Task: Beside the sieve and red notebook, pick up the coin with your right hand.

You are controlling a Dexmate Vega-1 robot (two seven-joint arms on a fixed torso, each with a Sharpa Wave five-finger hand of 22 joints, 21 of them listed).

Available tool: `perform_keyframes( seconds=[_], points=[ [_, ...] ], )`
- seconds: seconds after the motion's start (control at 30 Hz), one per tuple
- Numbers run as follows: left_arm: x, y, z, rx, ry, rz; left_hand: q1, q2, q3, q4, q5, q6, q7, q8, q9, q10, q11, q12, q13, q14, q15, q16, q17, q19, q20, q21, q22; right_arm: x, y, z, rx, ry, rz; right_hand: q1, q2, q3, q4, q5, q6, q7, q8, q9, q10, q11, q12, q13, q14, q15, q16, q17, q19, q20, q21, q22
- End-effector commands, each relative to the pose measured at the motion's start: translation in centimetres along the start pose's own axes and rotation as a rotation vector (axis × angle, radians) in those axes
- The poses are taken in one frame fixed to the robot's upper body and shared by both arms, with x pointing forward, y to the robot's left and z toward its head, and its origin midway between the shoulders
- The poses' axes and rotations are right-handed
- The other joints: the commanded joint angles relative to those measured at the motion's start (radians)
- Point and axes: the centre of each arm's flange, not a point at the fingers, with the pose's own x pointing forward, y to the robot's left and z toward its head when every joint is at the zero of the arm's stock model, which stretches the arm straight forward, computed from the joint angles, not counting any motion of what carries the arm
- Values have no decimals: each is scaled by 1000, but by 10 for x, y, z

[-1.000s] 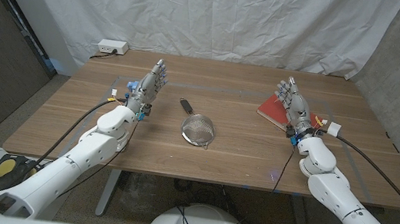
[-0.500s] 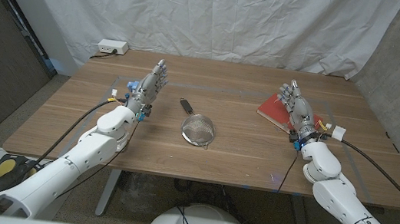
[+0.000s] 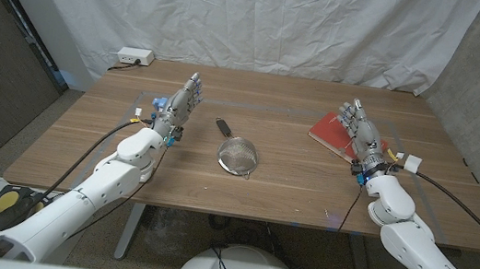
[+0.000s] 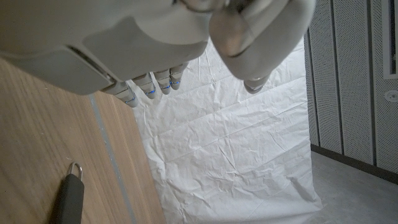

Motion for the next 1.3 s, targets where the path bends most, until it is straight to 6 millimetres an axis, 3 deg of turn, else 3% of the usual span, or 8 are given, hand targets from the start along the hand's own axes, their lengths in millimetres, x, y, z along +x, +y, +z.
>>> perform_keyframes(
  seconds=[0.03, 0.57, 1.3],
  points=[
    [-2, 0, 7, 25, -13, 6, 11, -2, 0, -7, 6, 5, 0, 2, 4, 2, -3, 0, 1, 6, 0, 1, 1, 3, -47, -4, 2, -11, -4, 7, -26, -15, -19, 9, 2, 5, -6, -2, -2, -2, -2, 4, 11, -2, 4, 6, 11, 1, 4, 2, 7, -13, -1, 3],
    [11, -8, 9, 25, -19, -11, 18, 2, -2, -10, 6, 13, -3, 1, 5, 7, -7, -2, 1, 2, -5, -2, 2, 2, -47, -12, 3, -30, -2, 13, -104, -36, -51, 14, 3, 6, -11, -4, 10, -8, 0, 4, 21, -5, 5, 6, 22, -1, 4, 3, 17, -14, -1, 3],
    [5, -12, 11, 9, -52, 14, 25, 8, -6, -12, 6, 3, -8, -8, 5, -3, -12, -10, 1, -14, -8, -7, 3, -10, -46, -27, 4, -51, 1, 20, -266, -26, -80, 21, 2, 6, -18, -5, 10, -8, -2, 4, 20, -6, 3, 7, 25, -3, 0, 3, 18, -11, -6, 4]
  ],
)
